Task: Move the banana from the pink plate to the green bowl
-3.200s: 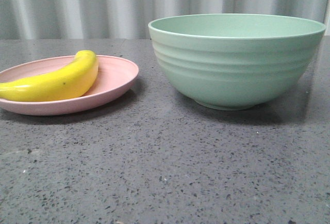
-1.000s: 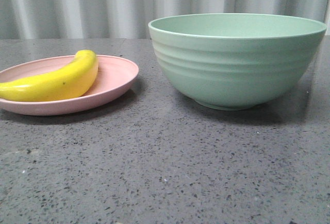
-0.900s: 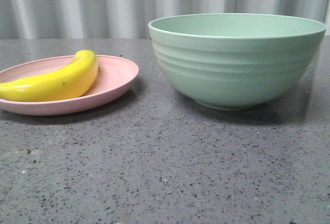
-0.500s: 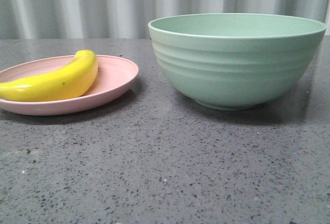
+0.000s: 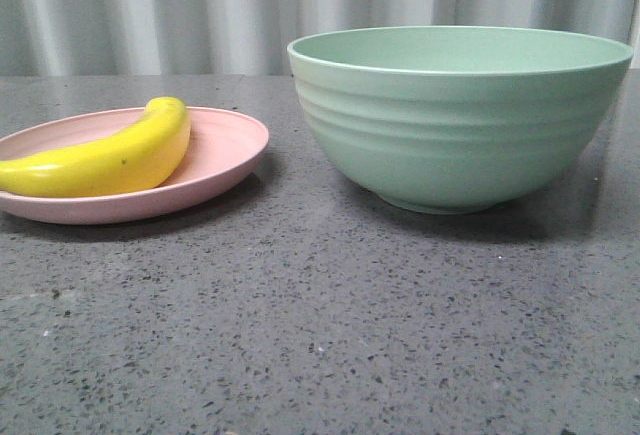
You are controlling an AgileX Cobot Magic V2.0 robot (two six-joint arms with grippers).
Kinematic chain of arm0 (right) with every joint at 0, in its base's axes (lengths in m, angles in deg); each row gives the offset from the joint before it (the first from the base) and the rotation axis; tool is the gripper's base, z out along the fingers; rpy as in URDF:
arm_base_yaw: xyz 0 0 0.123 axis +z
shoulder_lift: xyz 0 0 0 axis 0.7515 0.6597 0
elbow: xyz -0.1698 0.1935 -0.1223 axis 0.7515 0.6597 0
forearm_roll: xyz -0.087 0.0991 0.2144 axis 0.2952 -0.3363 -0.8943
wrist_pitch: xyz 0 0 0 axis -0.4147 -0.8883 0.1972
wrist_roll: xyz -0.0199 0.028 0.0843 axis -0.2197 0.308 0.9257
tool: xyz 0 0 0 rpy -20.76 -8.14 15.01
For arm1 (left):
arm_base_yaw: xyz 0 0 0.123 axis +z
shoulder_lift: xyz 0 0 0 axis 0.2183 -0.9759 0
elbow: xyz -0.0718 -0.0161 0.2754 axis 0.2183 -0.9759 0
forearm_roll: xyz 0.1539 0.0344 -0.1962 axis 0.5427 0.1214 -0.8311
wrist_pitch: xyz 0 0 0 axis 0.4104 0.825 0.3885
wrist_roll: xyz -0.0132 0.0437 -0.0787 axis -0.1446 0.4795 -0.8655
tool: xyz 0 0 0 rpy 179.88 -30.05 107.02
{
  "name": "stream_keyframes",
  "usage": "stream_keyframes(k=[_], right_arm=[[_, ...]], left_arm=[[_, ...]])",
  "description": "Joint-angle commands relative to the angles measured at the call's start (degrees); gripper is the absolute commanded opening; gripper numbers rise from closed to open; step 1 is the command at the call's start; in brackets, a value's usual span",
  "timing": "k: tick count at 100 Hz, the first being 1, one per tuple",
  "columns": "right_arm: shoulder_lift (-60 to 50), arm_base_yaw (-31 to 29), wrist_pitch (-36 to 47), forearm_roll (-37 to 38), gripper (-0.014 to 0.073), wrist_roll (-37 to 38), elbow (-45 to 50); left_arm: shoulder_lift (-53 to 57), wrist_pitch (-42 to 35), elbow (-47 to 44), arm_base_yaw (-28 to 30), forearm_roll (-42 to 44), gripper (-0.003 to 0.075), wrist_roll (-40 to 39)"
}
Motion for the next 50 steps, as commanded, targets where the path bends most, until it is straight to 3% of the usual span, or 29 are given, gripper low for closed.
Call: stream_keyframes(k=[1, 26, 43, 50], right_arm=[[4.75, -0.36, 1.04, -2.67, -0.0064, -0.51, -5.15], [11.69, -0.36, 6.64, -3.36, -0.0064, -0.51, -8.27], [13.3, -0.36, 8.19, -3.36, -0.0064, -0.51, -8.27], [13.3, -0.36, 8.17, -3.49, -0.0064, -0.51, -8.27]], left_arm=[[-4.9, -4.28, 3.79, 0.0, -0.49, -0.002, -0.13], [-13.57, -13.46, 4.14, 0.0, -1.35, 0.0002, -0.13], [-17.74, -19.77, 4.14, 0.0, -1.92, 0.0246, -0.13], [-19.74, -21.94, 4.14, -0.12, -2.03, 0.0307, -0.13]])
